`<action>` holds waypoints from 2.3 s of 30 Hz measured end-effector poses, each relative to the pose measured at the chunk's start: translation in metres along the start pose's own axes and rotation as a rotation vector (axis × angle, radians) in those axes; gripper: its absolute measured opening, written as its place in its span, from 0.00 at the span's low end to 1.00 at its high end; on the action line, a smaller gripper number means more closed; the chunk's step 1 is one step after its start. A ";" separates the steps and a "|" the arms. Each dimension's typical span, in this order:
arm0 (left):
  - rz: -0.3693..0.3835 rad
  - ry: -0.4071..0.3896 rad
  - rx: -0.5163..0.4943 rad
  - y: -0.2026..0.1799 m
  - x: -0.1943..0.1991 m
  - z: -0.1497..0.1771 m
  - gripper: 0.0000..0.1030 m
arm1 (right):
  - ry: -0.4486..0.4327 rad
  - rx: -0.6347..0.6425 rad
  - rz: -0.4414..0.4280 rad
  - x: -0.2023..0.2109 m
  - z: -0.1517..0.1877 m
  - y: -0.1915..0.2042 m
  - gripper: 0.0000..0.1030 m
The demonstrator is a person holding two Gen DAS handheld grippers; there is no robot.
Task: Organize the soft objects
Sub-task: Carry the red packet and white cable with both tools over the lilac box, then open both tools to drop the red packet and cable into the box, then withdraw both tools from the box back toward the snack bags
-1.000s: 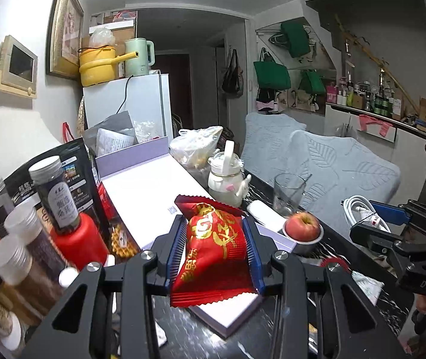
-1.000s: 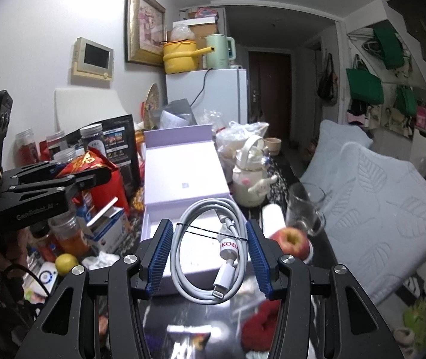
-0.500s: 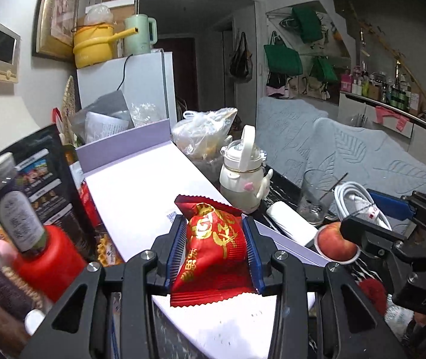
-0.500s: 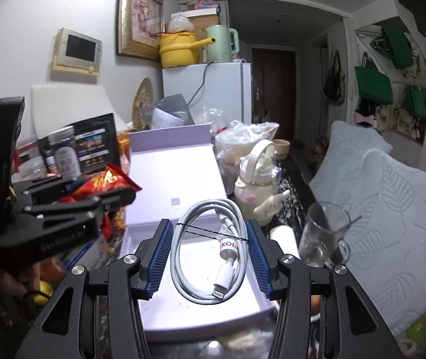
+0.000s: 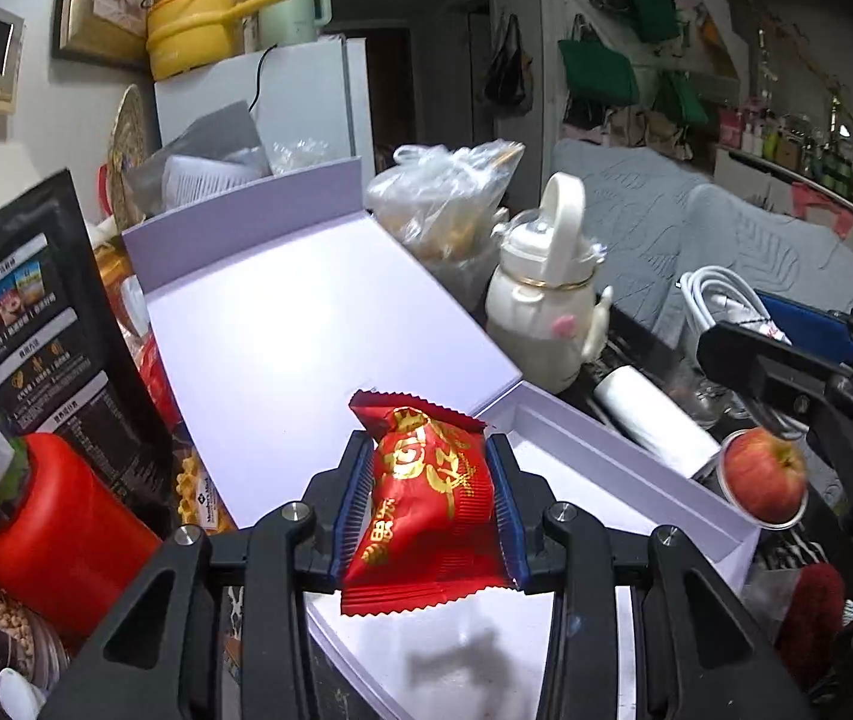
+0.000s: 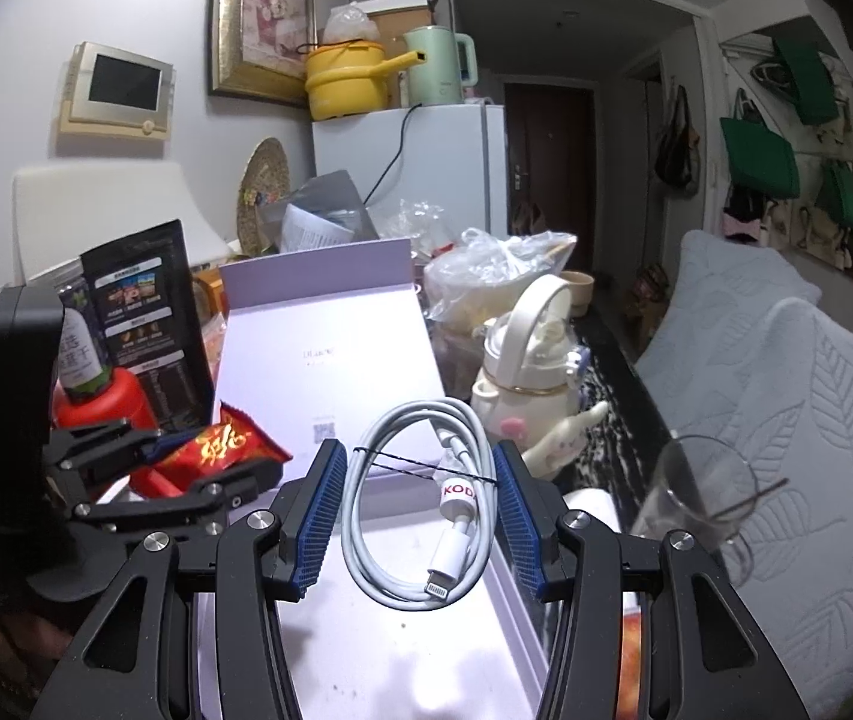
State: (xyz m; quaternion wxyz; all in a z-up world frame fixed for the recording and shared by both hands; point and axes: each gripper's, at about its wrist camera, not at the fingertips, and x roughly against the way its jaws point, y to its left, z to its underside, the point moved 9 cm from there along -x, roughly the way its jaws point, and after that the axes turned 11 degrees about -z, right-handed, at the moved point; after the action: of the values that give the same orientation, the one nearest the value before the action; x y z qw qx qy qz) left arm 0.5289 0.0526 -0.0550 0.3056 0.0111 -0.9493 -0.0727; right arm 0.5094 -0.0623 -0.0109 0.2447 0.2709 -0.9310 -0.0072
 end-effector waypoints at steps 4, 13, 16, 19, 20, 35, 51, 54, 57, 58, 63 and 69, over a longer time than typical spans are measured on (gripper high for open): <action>-0.013 0.030 0.007 0.004 -0.014 0.006 0.37 | 0.020 0.003 0.001 -0.016 0.002 -0.001 0.48; -0.028 0.072 -0.014 -0.003 -0.032 0.018 0.37 | 0.077 -0.009 0.003 -0.040 0.016 -0.008 0.48; -0.035 0.086 -0.024 -0.005 -0.036 0.022 0.37 | 0.101 -0.010 0.009 -0.047 0.022 -0.011 0.48; -0.032 0.114 -0.029 -0.008 -0.042 0.028 0.37 | 0.130 -0.022 0.011 -0.056 0.030 -0.016 0.48; -0.027 0.123 -0.027 -0.009 -0.044 0.029 0.37 | 0.137 -0.031 0.005 -0.058 0.033 -0.017 0.48; -0.014 0.320 0.002 -0.012 -0.079 0.058 0.40 | 0.218 -0.079 -0.002 -0.074 0.053 -0.029 0.49; -0.049 0.305 0.020 -0.004 -0.073 0.055 0.72 | 0.219 -0.055 0.036 -0.065 0.045 -0.029 0.62; -0.041 0.295 0.023 -0.002 -0.065 0.049 0.72 | 0.206 -0.045 0.039 -0.059 0.039 -0.025 0.62; -0.062 0.267 0.014 0.001 -0.052 0.040 0.72 | 0.194 -0.038 0.039 -0.053 0.032 -0.021 0.62; -0.063 0.259 0.015 0.002 -0.046 0.037 0.72 | 0.185 -0.036 0.040 -0.048 0.028 -0.020 0.62; -0.062 0.219 0.029 0.006 -0.018 0.021 0.72 | 0.147 -0.031 0.048 -0.023 0.012 -0.012 0.62; -0.067 0.155 0.028 0.005 0.021 0.003 0.72 | 0.097 -0.002 0.056 0.012 -0.005 0.004 0.62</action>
State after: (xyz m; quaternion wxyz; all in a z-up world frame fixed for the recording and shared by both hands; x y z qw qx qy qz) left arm 0.5099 0.0570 -0.0448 0.3752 0.0526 -0.9229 -0.0684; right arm 0.5012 -0.0648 -0.0004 0.2900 0.2447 -0.9252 0.0117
